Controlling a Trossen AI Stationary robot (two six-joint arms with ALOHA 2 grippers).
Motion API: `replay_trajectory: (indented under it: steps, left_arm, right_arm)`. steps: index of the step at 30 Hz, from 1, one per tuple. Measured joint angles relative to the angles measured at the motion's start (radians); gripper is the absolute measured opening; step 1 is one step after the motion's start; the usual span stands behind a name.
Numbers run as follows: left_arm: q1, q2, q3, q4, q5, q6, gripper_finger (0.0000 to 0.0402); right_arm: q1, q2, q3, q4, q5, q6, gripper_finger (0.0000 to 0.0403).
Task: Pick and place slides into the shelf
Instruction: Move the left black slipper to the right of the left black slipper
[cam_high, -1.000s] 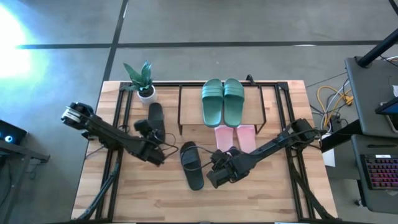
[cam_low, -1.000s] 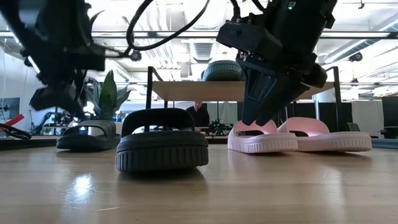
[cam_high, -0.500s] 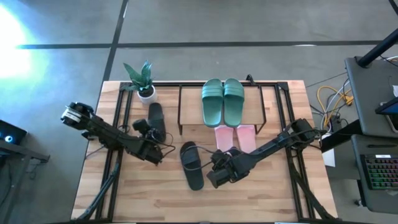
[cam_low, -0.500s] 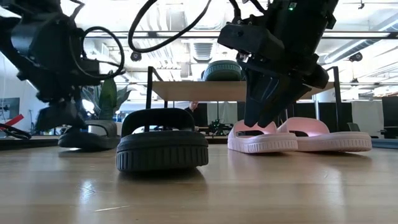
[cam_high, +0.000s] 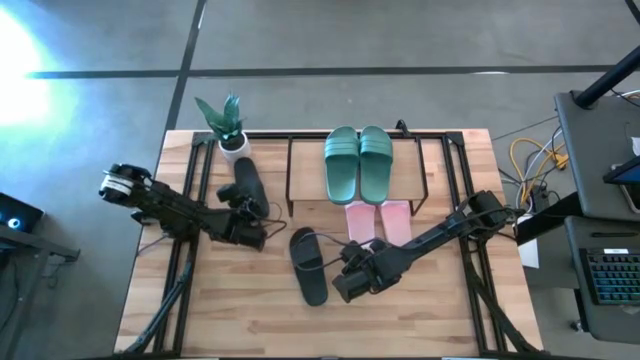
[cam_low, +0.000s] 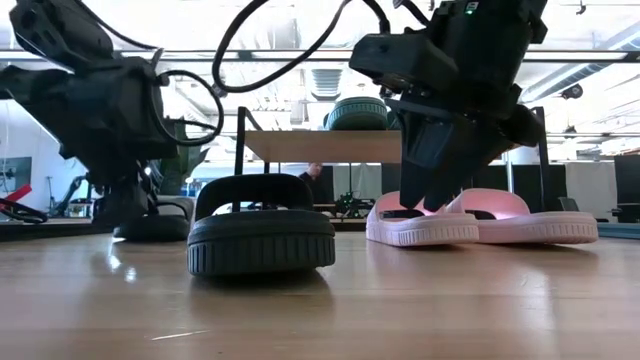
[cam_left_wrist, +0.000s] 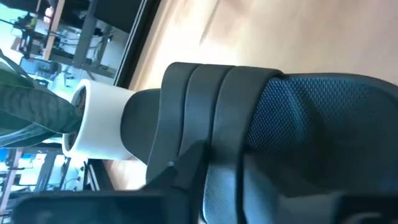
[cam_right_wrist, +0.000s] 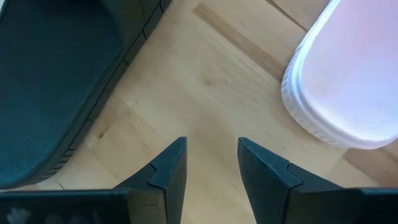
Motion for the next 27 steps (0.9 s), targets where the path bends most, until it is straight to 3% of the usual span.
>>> replay_trajectory:
  steps: [4, 9, 14, 19, 24, 27]
  left_arm:
    - [0.006, -0.008, -0.003, 0.000, 0.000, -0.001, 0.0009]
    - [0.007, -0.020, 0.015, -0.008, 0.019, -0.002, 0.0004]
    - [-0.017, -0.069, 0.058, -0.008, 0.130, -0.003, 0.0002]
    - [-0.075, -0.210, 0.132, -0.049, 0.342, 0.073, 0.0001]
    - [-0.139, -0.383, 0.262, -0.313, 0.594, 0.105, 0.0001]
    - [-0.197, -0.494, 0.356, -0.366, 0.755, 0.146, 0.0000]
  right_arm:
    - [0.000, 0.000, 0.000, 0.000, 0.000, 0.017, 0.0134]
    - [0.000, 0.000, 0.000, 0.000, -0.001, 0.017, 0.0134]
    - [0.000, 0.000, 0.000, 0.000, -0.011, 0.016, 0.0134]
    - [0.000, 0.000, 0.000, 0.000, -0.039, 0.018, 0.0134]
    - [0.004, -0.002, 0.000, 0.006, -0.059, 0.028, 0.0132]
    - [0.005, -0.002, 0.000, 0.019, -0.076, 0.028, 0.0124]
